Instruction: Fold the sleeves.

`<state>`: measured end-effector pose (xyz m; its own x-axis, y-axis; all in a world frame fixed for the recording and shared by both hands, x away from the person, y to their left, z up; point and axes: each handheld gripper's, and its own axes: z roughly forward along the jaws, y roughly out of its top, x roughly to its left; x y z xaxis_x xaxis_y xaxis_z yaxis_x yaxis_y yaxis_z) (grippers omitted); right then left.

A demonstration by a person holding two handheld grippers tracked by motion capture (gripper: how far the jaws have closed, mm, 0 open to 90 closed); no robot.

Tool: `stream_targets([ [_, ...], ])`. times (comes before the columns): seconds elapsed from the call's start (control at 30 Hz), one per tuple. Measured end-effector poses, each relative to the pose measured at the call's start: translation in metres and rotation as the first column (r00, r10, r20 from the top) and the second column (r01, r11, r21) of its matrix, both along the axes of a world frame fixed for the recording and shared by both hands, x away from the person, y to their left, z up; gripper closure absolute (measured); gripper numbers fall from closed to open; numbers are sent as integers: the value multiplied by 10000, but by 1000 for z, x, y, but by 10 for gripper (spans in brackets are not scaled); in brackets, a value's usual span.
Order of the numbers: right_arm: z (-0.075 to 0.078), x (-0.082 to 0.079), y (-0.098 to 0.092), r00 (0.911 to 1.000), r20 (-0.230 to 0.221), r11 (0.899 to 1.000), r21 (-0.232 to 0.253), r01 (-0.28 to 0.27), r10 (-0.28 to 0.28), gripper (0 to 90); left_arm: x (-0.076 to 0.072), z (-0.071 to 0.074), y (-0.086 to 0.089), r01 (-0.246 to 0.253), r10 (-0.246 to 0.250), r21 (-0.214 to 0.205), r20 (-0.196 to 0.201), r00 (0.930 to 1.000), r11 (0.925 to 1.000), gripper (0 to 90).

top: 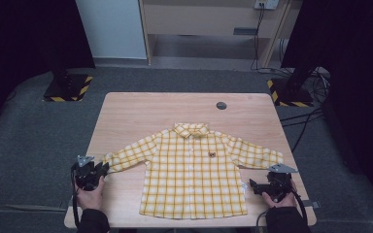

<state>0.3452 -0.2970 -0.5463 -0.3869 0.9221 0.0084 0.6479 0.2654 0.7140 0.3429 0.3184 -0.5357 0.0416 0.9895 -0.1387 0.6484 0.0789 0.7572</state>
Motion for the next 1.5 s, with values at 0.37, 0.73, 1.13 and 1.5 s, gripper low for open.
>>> stream_targets([
  [0.37, 0, 0, 0, 10000, -1, 10000, 1, 2, -2, 2, -3, 6, -1, 173, -171, -83, 183, 9997, 9998, 825],
  [0.73, 0, 0, 0, 10000, -2, 10000, 1, 4, -4, 3, -8, 14, -1, 284, -271, -308, 433, 9987, 9991, 831],
  [1.13, 0, 0, 0, 10000, -1, 10000, 2, 3, -3, 2, -13, 27, -7, 558, -531, -312, 820, 9952, 9980, 828],
  [1.5, 0, 0, 0, 10000, -1, 10000, 3, 1, -1, 2, -15, 36, -17, 960, -926, -292, 1022, 9904, 9950, 826],
])
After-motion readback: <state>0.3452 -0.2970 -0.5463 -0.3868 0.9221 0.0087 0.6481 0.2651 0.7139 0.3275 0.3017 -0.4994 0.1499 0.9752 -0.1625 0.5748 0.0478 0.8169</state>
